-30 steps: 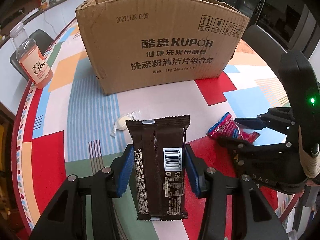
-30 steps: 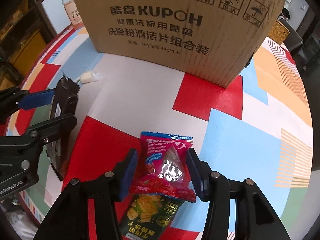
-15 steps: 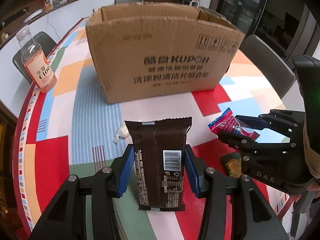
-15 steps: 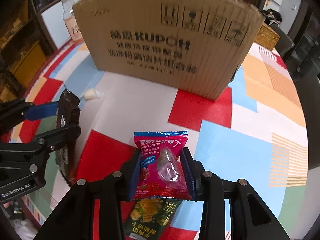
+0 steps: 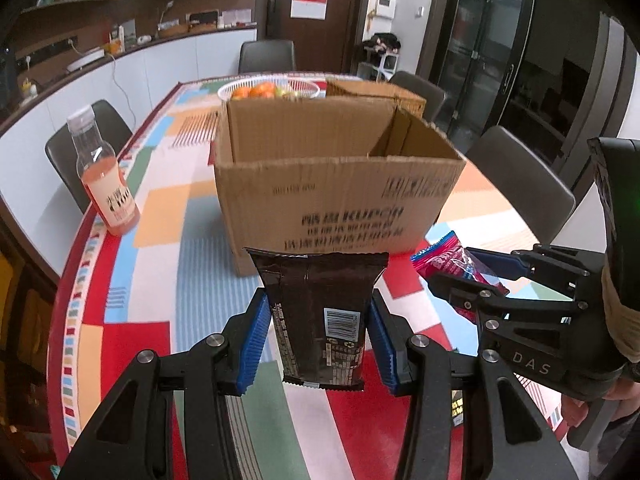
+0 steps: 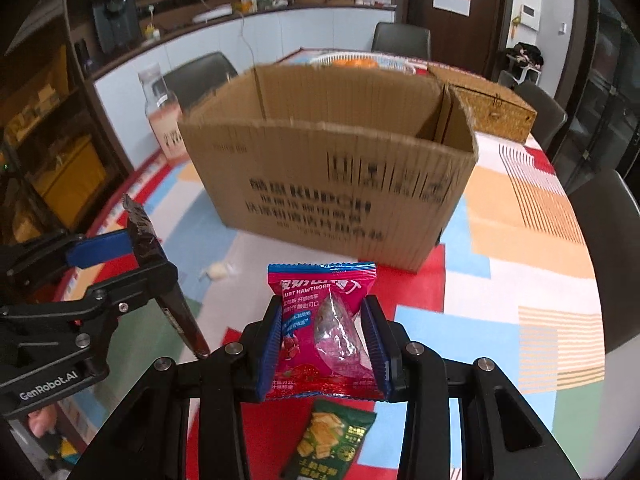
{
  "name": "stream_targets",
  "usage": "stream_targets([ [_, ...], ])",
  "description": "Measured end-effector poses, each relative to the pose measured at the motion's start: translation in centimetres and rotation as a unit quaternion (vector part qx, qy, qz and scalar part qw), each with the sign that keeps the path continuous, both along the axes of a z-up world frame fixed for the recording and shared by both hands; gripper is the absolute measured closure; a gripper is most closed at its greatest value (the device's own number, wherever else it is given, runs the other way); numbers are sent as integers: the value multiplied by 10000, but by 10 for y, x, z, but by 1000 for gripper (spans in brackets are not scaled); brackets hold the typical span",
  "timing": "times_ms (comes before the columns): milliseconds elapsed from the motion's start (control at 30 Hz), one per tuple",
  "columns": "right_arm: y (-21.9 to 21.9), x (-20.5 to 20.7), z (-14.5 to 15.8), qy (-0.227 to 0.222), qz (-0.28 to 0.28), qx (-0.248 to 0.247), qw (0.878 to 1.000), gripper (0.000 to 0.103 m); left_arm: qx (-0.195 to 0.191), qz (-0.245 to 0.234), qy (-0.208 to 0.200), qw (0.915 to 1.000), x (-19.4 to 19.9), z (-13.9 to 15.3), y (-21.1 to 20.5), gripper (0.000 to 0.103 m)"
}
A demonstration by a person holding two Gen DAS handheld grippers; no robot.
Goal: Organize snacks
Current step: 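Carry both packets over the box and open both tools to drop them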
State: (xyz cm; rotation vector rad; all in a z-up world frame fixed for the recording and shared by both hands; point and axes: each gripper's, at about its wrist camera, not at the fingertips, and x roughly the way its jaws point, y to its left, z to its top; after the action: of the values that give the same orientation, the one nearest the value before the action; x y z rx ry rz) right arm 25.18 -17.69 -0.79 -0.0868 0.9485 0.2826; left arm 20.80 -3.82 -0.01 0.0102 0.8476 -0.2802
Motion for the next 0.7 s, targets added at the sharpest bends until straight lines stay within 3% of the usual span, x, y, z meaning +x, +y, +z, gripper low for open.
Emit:
stream_targets([
  [700, 1, 24, 81, -1037, -229, 321, 9938, 63, 33, 20, -1063, 9943, 35, 88, 7, 56],
])
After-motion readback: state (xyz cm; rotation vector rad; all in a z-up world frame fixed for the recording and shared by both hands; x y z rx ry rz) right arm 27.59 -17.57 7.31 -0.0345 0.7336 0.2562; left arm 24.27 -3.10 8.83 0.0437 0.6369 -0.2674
